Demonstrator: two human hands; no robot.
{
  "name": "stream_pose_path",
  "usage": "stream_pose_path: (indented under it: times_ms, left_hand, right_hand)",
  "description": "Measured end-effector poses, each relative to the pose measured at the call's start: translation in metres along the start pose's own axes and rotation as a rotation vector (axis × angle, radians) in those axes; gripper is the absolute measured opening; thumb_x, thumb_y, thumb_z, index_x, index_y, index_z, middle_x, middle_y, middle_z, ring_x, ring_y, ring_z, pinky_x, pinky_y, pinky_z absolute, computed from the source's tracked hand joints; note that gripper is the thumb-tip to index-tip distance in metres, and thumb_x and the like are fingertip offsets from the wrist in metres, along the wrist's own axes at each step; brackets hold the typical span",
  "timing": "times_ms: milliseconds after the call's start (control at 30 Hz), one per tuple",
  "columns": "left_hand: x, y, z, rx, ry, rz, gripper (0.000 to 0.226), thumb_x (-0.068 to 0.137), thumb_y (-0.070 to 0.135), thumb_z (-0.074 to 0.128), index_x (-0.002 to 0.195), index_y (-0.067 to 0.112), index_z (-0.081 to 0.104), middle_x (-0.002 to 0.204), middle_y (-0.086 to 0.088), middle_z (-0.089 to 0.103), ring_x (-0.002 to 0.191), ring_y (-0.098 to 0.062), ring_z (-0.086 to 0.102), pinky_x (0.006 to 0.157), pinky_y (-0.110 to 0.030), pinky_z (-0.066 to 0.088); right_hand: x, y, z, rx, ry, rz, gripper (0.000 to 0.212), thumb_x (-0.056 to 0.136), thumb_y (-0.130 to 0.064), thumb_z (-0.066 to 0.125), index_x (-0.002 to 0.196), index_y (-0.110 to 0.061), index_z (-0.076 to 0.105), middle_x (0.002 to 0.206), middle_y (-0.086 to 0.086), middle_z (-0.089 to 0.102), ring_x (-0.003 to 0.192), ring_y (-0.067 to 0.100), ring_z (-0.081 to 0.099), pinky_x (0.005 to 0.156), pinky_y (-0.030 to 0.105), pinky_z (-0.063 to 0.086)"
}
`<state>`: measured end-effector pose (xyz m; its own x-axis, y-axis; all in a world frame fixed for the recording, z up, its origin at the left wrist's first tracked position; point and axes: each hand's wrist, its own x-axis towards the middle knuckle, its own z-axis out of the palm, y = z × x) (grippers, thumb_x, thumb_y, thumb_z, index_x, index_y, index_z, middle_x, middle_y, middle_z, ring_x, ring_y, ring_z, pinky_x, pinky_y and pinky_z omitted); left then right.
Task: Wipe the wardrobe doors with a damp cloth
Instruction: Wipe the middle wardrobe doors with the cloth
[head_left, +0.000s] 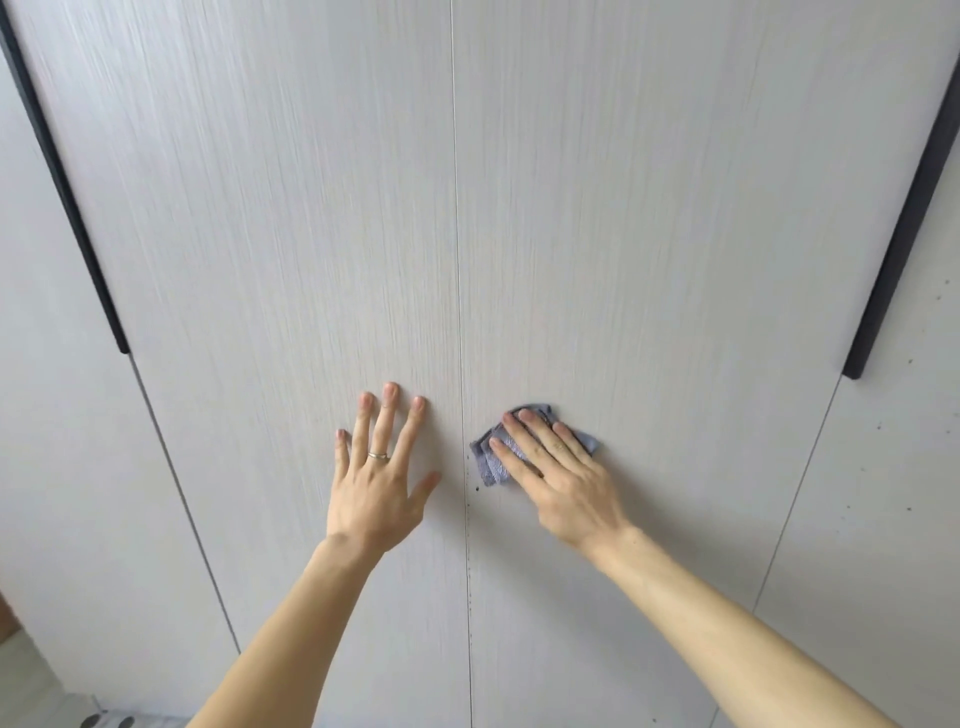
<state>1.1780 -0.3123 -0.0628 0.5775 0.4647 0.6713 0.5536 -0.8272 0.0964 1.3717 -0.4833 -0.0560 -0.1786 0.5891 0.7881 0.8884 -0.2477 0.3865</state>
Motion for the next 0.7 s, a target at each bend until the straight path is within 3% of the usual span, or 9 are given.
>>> stream_pose_path:
  times_ms: [167, 267, 400, 500, 600, 700]
  left_hand:
    - [-0.001, 0.002, 0.001, -0.011, 0.005, -0.014, 0.099, 0.091, 0.049, 0.066, 0.162, 0.031, -0.001, 0.168, 0.004, -0.018, 0.155, -0.026, -0.016, 0.120, -0.061, 0.015]
    - [-0.001, 0.001, 0.000, -0.015, 0.008, -0.009, 0.099, 0.091, 0.050, 0.066, 0.162, 0.031, 0.000, 0.168, 0.004, -0.018, 0.155, -0.026, -0.015, 0.120, -0.060, 0.015]
    - [-0.002, -0.001, -0.002, -0.014, 0.010, -0.006, 0.100, 0.091, 0.051, 0.066, 0.162, 0.032, -0.001, 0.168, 0.003, -0.017, 0.155, -0.025, -0.016, 0.121, -0.060, 0.014]
    - [-0.002, 0.001, -0.002, -0.029, 0.015, -0.006, 0.100, 0.090, 0.048, 0.068, 0.162, 0.031, 0.001, 0.169, 0.003, -0.016, 0.155, -0.025, -0.015, 0.120, -0.062, 0.016]
    - [-0.003, 0.002, -0.002, -0.034, 0.024, -0.018, 0.101, 0.088, 0.045, 0.071, 0.162, 0.030, 0.003, 0.169, 0.004, -0.016, 0.155, -0.025, -0.015, 0.120, -0.063, 0.017]
    - [-0.003, 0.003, -0.001, -0.036, 0.037, -0.016, 0.101, 0.088, 0.043, 0.072, 0.162, 0.029, 0.005, 0.169, 0.004, -0.015, 0.155, -0.025, -0.014, 0.120, -0.063, 0.016]
  right_hand:
    - [0.068, 0.011, -0.019, 0.062, 0.150, 0.299, 0.059, 0.089, 0.003, 0.032, 0.144, -0.006, 0.050, 0.155, 0.016, 0.039, 0.146, 0.036, 0.031, 0.120, 0.050, 0.024]
    - [0.056, -0.003, -0.003, 0.059, 0.120, 0.204, 0.055, 0.098, -0.003, 0.025, 0.148, -0.010, 0.046, 0.157, 0.012, 0.037, 0.149, 0.032, 0.028, 0.121, 0.048, 0.023]
    - [-0.004, -0.023, 0.017, 0.009, -0.067, -0.017, 0.058, 0.102, -0.007, 0.014, 0.147, -0.015, 0.050, 0.156, 0.007, 0.040, 0.148, 0.026, 0.031, 0.118, 0.045, 0.032]
    - [-0.030, -0.008, 0.007, -0.028, -0.141, -0.023, 0.060, 0.101, -0.003, 0.015, 0.145, -0.018, 0.053, 0.155, 0.005, 0.042, 0.146, 0.024, 0.033, 0.118, 0.042, 0.030]
    - [-0.033, 0.030, -0.015, -0.060, -0.046, 0.085, 0.064, 0.089, 0.005, 0.030, 0.145, -0.017, 0.051, 0.156, 0.008, 0.040, 0.146, 0.027, 0.035, 0.119, 0.043, 0.030]
    - [-0.032, 0.073, -0.036, -0.058, 0.108, 0.323, 0.066, 0.085, 0.011, 0.033, 0.147, -0.010, 0.047, 0.155, 0.016, 0.038, 0.146, 0.035, 0.032, 0.119, 0.051, 0.028]
